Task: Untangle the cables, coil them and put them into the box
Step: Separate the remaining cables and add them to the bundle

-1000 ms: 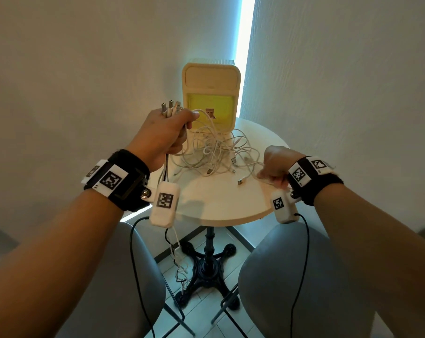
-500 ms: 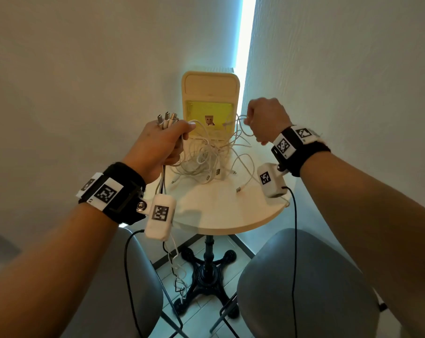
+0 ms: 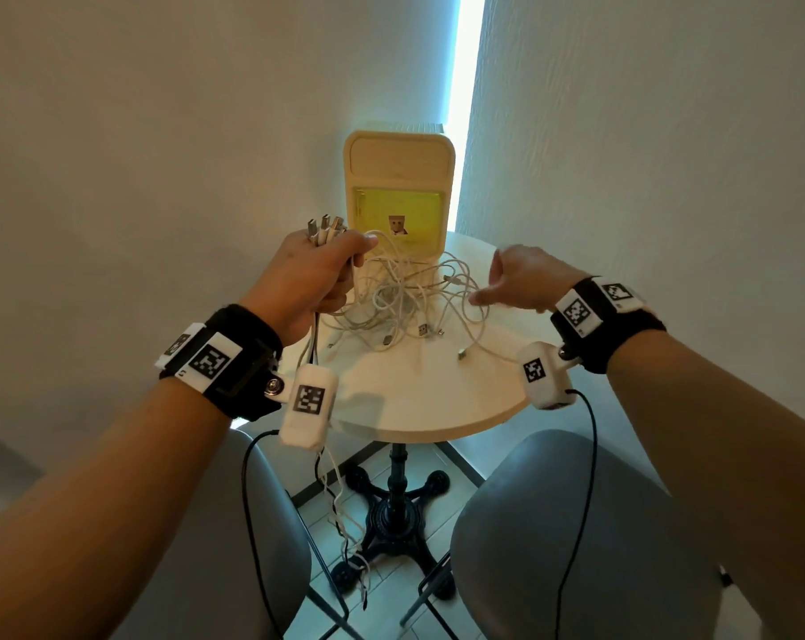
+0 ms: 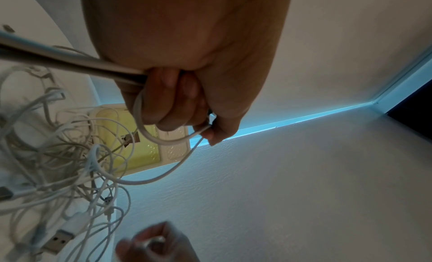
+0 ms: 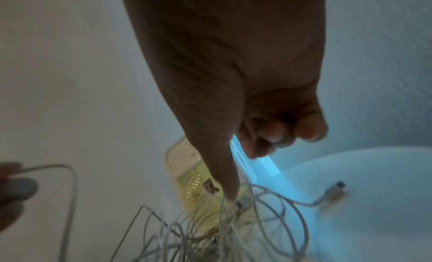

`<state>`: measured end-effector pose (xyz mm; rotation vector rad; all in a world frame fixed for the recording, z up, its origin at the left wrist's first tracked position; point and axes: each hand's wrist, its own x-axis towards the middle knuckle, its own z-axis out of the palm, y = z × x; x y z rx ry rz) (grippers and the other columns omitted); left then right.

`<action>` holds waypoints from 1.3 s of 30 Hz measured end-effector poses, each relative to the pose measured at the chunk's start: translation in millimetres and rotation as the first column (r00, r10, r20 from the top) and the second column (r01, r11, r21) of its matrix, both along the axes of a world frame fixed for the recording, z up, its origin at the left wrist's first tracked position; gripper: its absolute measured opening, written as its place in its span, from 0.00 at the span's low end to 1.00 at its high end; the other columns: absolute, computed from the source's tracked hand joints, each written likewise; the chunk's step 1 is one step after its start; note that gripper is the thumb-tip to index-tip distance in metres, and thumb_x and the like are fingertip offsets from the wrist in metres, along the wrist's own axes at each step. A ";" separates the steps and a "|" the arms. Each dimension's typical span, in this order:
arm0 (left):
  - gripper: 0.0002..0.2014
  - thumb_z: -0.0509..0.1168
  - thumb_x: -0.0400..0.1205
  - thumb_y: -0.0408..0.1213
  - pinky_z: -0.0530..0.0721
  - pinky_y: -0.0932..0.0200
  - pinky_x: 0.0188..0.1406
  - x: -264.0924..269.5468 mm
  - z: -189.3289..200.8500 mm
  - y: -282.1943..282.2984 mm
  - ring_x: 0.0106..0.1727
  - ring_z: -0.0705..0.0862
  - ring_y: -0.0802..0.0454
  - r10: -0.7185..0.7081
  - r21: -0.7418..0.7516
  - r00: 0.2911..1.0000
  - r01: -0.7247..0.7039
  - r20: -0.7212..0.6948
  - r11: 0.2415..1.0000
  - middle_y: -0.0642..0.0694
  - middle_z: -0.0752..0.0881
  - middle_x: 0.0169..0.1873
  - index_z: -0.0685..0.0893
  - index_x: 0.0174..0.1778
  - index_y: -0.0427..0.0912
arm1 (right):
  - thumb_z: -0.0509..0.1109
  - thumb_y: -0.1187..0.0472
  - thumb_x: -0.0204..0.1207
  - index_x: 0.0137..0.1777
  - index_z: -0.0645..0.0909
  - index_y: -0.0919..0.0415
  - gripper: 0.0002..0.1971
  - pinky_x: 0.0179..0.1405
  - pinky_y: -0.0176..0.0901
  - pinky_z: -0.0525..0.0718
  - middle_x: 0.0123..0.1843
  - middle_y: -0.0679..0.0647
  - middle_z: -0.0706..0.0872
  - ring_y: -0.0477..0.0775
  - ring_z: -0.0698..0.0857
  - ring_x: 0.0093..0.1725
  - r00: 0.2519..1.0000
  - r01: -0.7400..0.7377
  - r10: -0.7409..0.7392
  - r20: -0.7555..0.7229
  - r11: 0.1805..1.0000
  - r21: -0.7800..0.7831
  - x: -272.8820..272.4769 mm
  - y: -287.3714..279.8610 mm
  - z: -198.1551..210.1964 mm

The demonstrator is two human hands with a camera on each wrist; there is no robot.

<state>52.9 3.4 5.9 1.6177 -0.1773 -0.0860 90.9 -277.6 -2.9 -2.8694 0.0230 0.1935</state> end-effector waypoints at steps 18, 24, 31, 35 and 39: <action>0.18 0.69 0.90 0.40 0.52 0.53 0.27 -3.3 1.9 4.5 0.23 0.54 0.52 0.005 -0.043 1.000 -0.006 -0.007 0.999 0.53 0.60 0.22 0.74 0.34 0.46 | 0.68 0.68 0.84 0.48 0.82 0.58 0.05 0.44 0.57 0.92 0.45 0.61 0.90 0.63 0.89 0.40 0.888 -0.169 0.162 0.430 0.985 -0.021 21.0 27.2 19.4; 0.18 0.68 0.90 0.40 0.52 0.55 0.25 -5.3 6.4 4.5 0.23 0.54 0.52 0.004 -0.052 1.000 -0.003 0.005 0.999 0.53 0.60 0.21 0.74 0.34 0.45 | 0.65 0.68 0.87 0.79 0.78 0.60 0.21 0.56 0.48 0.91 0.63 0.62 0.91 0.60 0.93 0.55 0.966 -0.257 0.241 0.099 0.940 0.223 25.7 66.2 -11.4; 0.19 0.69 0.90 0.39 0.52 0.57 0.22 -2.9 23.7 7.0 0.24 0.53 0.52 0.018 -0.131 0.999 -0.011 0.049 0.991 0.52 0.58 0.22 0.75 0.32 0.46 | 0.72 0.73 0.81 0.81 0.78 0.48 0.31 0.58 0.54 0.92 0.45 0.59 0.86 0.54 0.90 0.44 0.892 -0.395 0.440 0.101 0.652 0.647 12.8 69.4 12.0; 0.19 0.69 0.90 0.40 0.56 0.61 0.19 -1.1 37.6 2.6 0.26 0.51 0.49 -0.007 -0.143 0.997 0.018 0.081 0.990 0.50 0.57 0.24 0.75 0.32 0.46 | 0.79 0.54 0.82 0.66 0.88 0.39 0.14 0.54 0.47 0.90 0.46 0.51 0.89 0.46 0.89 0.45 0.844 -0.504 0.533 0.059 0.750 0.428 6.1 87.7 11.4; 0.19 0.68 0.90 0.40 0.58 0.64 0.17 -9.4 59.5 1.2 0.26 0.51 0.48 -0.051 -0.196 0.984 0.085 0.169 0.977 0.47 0.54 0.26 0.75 0.33 0.46 | 0.75 0.57 0.85 0.54 0.92 0.53 0.05 0.53 0.57 0.92 0.37 0.51 0.92 0.49 0.89 0.37 0.901 -0.433 0.400 0.165 0.833 0.345 22.1 92.7 -13.0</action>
